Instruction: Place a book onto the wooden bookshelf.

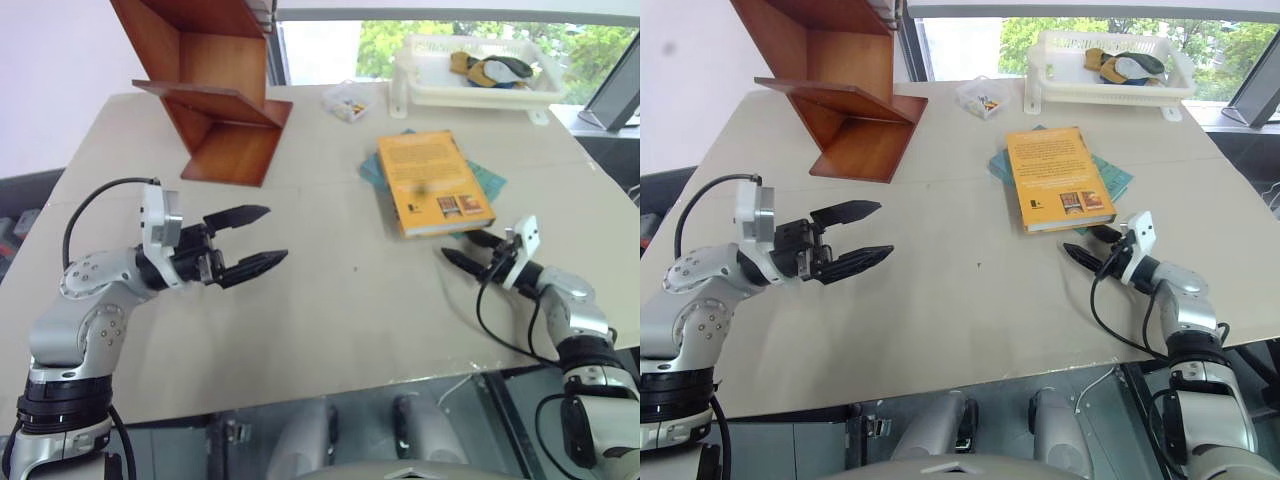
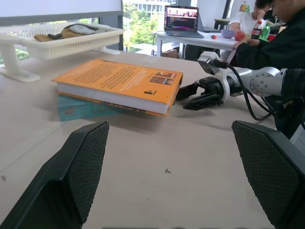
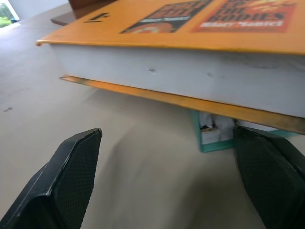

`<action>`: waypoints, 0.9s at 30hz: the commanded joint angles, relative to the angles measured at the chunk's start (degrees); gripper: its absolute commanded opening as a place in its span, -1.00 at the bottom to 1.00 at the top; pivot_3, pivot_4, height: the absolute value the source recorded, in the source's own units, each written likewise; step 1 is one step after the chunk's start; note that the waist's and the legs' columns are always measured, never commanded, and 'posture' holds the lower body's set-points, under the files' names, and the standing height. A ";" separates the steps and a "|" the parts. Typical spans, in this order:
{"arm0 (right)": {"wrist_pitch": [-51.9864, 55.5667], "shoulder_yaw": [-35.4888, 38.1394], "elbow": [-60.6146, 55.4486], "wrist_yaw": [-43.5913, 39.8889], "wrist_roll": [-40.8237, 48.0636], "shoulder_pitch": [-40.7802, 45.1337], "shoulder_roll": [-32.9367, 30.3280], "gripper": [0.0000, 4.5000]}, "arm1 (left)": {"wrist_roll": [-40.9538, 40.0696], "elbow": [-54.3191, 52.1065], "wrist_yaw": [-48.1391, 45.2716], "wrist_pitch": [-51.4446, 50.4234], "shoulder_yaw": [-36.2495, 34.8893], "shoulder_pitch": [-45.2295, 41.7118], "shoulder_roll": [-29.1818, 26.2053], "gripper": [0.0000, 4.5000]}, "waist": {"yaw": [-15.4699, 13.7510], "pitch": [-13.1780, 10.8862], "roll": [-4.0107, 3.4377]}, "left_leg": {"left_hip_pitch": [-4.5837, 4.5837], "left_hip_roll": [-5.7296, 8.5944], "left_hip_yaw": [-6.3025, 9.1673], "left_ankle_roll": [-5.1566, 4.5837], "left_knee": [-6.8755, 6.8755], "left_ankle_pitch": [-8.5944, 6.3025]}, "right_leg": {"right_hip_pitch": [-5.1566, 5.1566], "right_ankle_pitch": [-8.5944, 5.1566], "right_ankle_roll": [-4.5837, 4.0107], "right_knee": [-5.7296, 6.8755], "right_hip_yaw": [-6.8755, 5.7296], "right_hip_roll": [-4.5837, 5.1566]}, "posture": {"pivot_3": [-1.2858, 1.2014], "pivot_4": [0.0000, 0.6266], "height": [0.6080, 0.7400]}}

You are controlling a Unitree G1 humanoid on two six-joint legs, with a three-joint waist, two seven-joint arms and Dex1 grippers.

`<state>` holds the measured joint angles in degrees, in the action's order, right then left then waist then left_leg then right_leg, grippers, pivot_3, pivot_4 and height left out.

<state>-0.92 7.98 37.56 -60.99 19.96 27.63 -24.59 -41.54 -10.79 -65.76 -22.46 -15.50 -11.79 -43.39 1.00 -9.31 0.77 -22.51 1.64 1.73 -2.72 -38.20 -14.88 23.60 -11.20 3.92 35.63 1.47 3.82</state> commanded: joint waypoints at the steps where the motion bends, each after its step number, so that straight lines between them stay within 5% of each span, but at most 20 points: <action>1: -2.22 -2.19 0.18 -0.68 -2.06 0.17 1.34 1.00 | -0.05 -1.75 0.23 0.86 -1.98 0.57 -0.82 0.98 | 0.10 0.00 0.00 | 0.01 -0.01 0.00 0.00 0.00 0.00 | 0.00 0.00 0.00 0.01 0.00 -0.01 | 0.03 -0.52 1.00; 12: -5.65 -4.81 2.26 0.65 -5.54 2.65 4.84 1.00 | 0.18 -1.67 0.73 1.27 -2.01 0.78 -0.93 0.98 | 1.40 0.02 0.03 | 0.08 -0.09 0.00 0.04 0.00 0.02 | -0.01 0.01 -0.01 0.08 0.02 -0.08 | 0.03 -0.52 1.00; 27: -3.98 -9.22 -7.76 -9.54 -3.57 -1.42 3.91 1.00 | 0.75 -1.42 1.27 1.69 -2.23 1.17 -0.72 0.98 | 1.21 0.01 0.01 | 0.08 -0.13 0.02 0.06 0.06 0.01 | 0.01 0.00 -0.02 0.05 0.01 -0.06 | 0.03 -0.52 1.00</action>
<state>-5.85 -0.36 32.63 -68.23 15.30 27.37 -20.09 -40.68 -10.80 -64.55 -21.86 -15.75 -10.55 -43.40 2.22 -9.30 0.79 -22.44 1.51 1.75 -2.66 -38.13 -14.88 23.62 -11.19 3.90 35.68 1.48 3.76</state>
